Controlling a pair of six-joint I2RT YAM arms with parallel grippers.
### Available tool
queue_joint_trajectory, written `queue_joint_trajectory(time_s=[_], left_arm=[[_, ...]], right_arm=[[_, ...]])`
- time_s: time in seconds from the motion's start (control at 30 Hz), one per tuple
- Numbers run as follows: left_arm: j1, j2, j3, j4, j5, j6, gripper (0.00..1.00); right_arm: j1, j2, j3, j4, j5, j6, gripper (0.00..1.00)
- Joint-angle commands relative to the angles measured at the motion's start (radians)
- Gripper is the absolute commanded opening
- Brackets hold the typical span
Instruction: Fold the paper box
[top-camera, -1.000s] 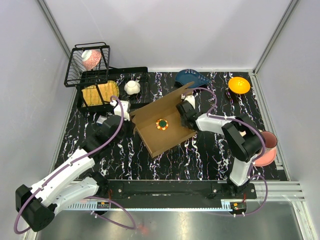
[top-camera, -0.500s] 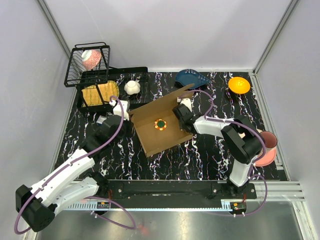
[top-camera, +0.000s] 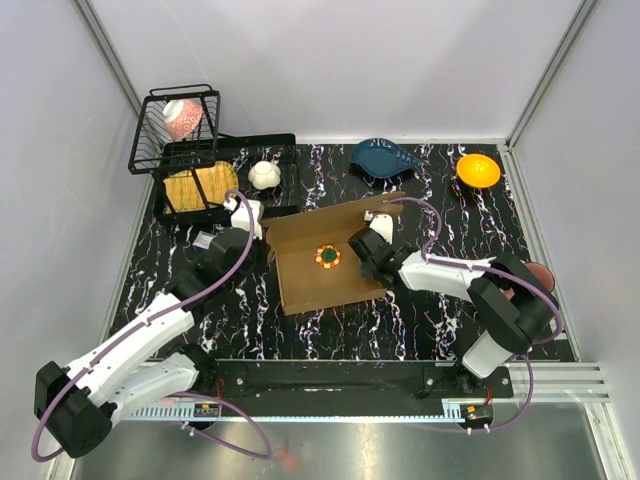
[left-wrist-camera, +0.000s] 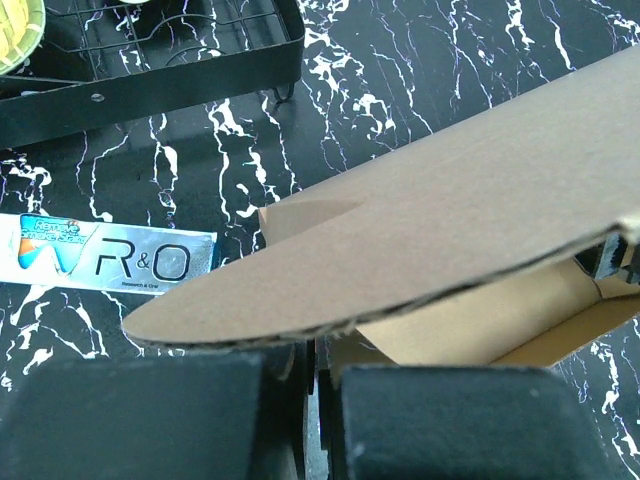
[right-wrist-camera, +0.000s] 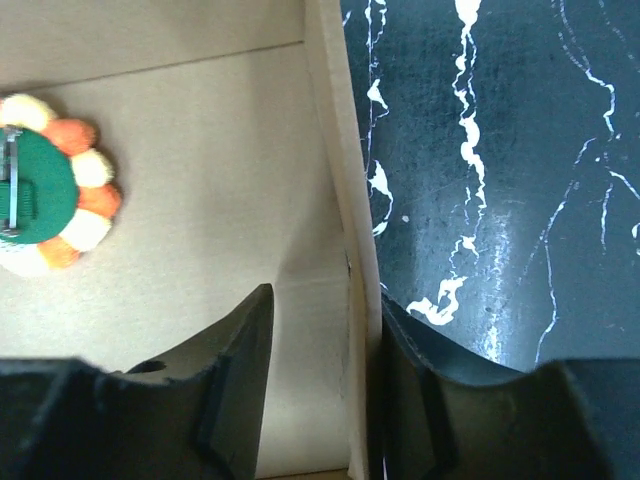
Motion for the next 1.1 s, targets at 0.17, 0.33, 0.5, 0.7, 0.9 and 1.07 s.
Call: queue_joint_trajectory(time_s=[0.17,0.33,0.5,0.7,0.9,1.07], left_arm=[[-0.01,0.022,0.013,-0.014,0.049,-0.006,0.01],[-0.01,0.016,0.017,-0.019,0.047,-0.006,0.01],[-0.008,0.016,0.02,-0.016,0.049,-0.003,0.01],[-0.008,0.01,0.019,-0.014,0.049,0.003,0.01],[-0.01,0.001,0.014,-0.016,0.054,0.016,0.01],[-0.01,-0.007,0.005,-0.016,0.058,0.02,0.01]], right_arm=[[0.009,-0.084,0.005,-0.048,-0.035,0.006,0.48],[0.011,-0.076,-0.023,-0.08,-0.075,-0.008,0.43],[0.011,-0.045,-0.021,-0.116,-0.121,0.001,0.19],[0.011,-0.047,-0.056,-0.105,-0.141,0.035,0.0],[0.011,-0.125,-0.086,-0.099,-0.126,0.072,0.35],[0.009,-0.188,-0.076,-0.094,-0.097,0.066,0.63]])
